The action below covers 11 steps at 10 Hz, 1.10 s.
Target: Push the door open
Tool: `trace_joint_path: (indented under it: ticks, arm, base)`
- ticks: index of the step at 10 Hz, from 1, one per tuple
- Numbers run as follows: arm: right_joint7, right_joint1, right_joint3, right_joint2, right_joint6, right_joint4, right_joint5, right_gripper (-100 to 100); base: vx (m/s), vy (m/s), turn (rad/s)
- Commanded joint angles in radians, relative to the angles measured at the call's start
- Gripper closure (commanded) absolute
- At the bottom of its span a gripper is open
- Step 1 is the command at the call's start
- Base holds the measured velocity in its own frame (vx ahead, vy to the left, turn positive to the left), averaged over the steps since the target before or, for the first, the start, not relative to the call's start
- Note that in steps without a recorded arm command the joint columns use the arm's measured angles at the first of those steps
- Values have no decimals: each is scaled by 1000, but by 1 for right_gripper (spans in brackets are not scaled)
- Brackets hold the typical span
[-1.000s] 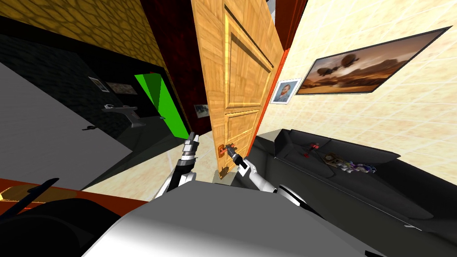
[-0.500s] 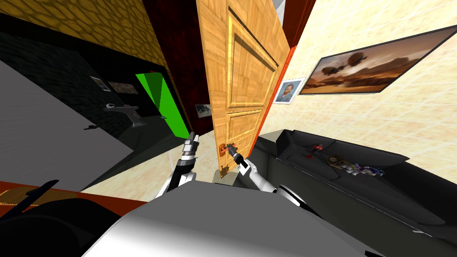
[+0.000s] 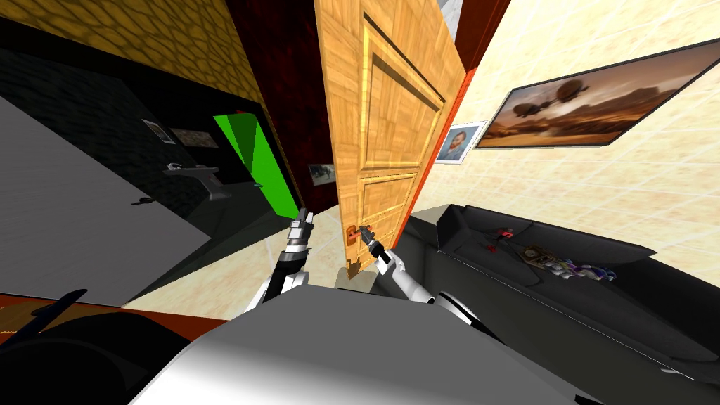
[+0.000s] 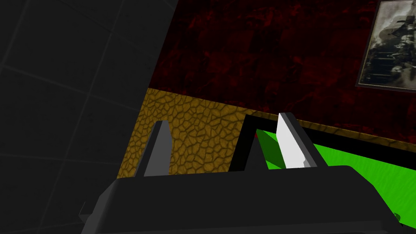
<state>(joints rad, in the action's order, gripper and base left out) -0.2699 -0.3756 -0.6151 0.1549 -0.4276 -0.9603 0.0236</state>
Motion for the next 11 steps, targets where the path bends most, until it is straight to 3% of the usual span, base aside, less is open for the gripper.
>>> trace_joint_path:
  ticks: [1, 3, 6, 11]
  arm:
    - [6, -26, 44, -2, 0, 11, -2, 100]
    - [19, -29, 85, -16, 1, 30, -12, 100]
    - [25, -31, 106, -23, 1, 40, -16, 100]
    - [51, -39, 189, -54, 2, 79, -35, 100]
  base:
    - [34, 74, 16]
    - [44, 102, 17]
    - [31, 59, 2]
    - [34, 63, 14]
